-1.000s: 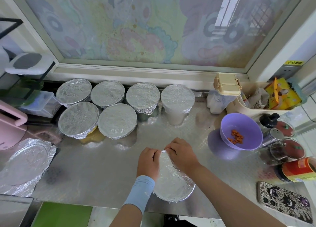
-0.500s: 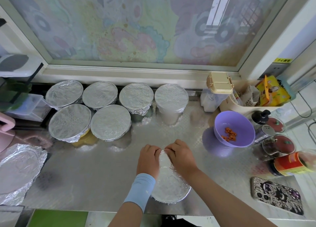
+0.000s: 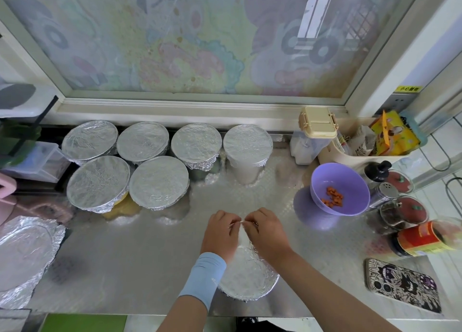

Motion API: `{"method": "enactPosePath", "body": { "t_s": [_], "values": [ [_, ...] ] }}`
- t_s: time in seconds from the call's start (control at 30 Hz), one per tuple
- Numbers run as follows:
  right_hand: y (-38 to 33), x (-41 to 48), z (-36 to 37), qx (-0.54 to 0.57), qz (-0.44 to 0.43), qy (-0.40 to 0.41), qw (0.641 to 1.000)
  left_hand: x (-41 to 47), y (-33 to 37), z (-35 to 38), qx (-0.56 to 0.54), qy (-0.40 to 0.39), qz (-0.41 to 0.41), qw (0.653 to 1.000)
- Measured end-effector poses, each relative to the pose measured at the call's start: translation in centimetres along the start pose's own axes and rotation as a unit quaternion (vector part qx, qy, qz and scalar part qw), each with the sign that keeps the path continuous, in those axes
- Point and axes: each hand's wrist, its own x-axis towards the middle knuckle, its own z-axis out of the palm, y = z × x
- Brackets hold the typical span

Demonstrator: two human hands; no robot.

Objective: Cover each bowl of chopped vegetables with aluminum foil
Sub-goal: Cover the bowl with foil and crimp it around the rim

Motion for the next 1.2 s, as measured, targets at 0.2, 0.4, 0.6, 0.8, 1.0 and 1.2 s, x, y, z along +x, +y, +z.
{"method": "enactPosePath", "body": {
  "t_s": [0.2, 0.4, 0.6, 0.8, 1.0, 1.2],
  "values": [
    [-0.1, 0.5, -0.3, 0.026, 0.002, -0.014, 1.000, -0.3, -0.5, 0.8, 0.002, 0.023, -0.039, 0.999],
    [-0.3, 1.2, -0.3, 0.011, -0.026, -0.050, 0.998, -1.6, -0.4, 1.0, 0.037, 0.067, -0.083, 0.994],
    [0.0, 0.4, -0.5, 0.031, 0.021, -0.015, 0.999, -1.0, 0.4, 0.4, 0.009, 0.030, -0.016, 0.999],
    [0.3, 0.6, -0.9, 0.069, 0.051, -0.034, 0.996, -0.2, 0.2, 0.5, -0.028, 0.009, -0.010, 1.000],
    [0.0, 0.7, -1.0, 0.065, 0.028, -0.046, 0.996, -0.6, 0.1, 0.8, -0.027, 0.016, -0.024, 0.999],
    [-2.1, 2.7, 0.4, 0.024, -0.032, -0.087, 0.995, -0.6, -0.9, -0.4, -0.004, 0.090, -0.088, 0.992]
  ]
}}
